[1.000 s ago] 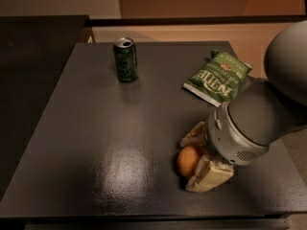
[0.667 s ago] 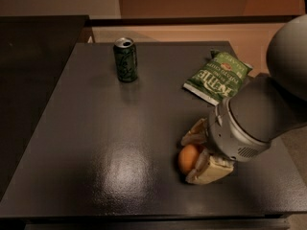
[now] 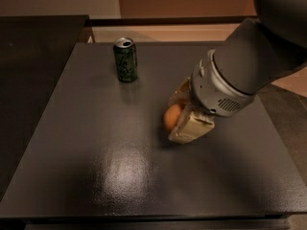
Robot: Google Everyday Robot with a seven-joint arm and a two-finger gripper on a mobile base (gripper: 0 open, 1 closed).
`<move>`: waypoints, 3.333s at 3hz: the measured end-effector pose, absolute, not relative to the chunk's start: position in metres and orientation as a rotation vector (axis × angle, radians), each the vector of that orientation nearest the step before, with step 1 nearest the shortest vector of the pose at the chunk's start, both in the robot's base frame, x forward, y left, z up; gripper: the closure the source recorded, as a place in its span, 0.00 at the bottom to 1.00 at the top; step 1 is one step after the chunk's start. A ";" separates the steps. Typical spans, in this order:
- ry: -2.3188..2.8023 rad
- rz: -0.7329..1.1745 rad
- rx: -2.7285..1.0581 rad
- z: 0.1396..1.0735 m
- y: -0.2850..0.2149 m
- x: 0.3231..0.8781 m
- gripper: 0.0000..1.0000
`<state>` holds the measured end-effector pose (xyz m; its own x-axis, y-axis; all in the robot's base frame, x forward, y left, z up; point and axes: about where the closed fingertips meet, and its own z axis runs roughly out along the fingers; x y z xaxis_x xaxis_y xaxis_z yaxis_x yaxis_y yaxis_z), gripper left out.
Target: Move orange near green can
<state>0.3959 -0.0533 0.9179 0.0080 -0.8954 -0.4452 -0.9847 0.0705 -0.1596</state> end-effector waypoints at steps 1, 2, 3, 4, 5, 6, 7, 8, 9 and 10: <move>1.939 0.229 -1.824 0.938 -0.025 0.431 1.00; 2.002 0.191 -1.753 0.938 -0.010 0.477 1.00; 2.079 0.166 -1.662 0.928 -0.015 0.521 1.00; 2.122 0.150 -1.577 0.920 -0.028 0.559 1.00; 2.125 0.165 -1.523 0.914 -0.031 0.585 1.00; 2.143 0.186 -1.507 0.898 -0.027 0.602 1.00; 2.156 0.212 -1.512 0.881 -0.021 0.612 1.00; 2.158 0.253 -1.522 0.865 -0.016 0.617 0.82; 2.137 0.290 -1.534 0.859 -0.011 0.618 0.59; 2.137 0.292 -1.538 0.858 -0.010 0.617 0.35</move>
Offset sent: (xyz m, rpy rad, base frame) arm 0.1406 0.0564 0.0133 -0.0314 -0.0278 -0.2111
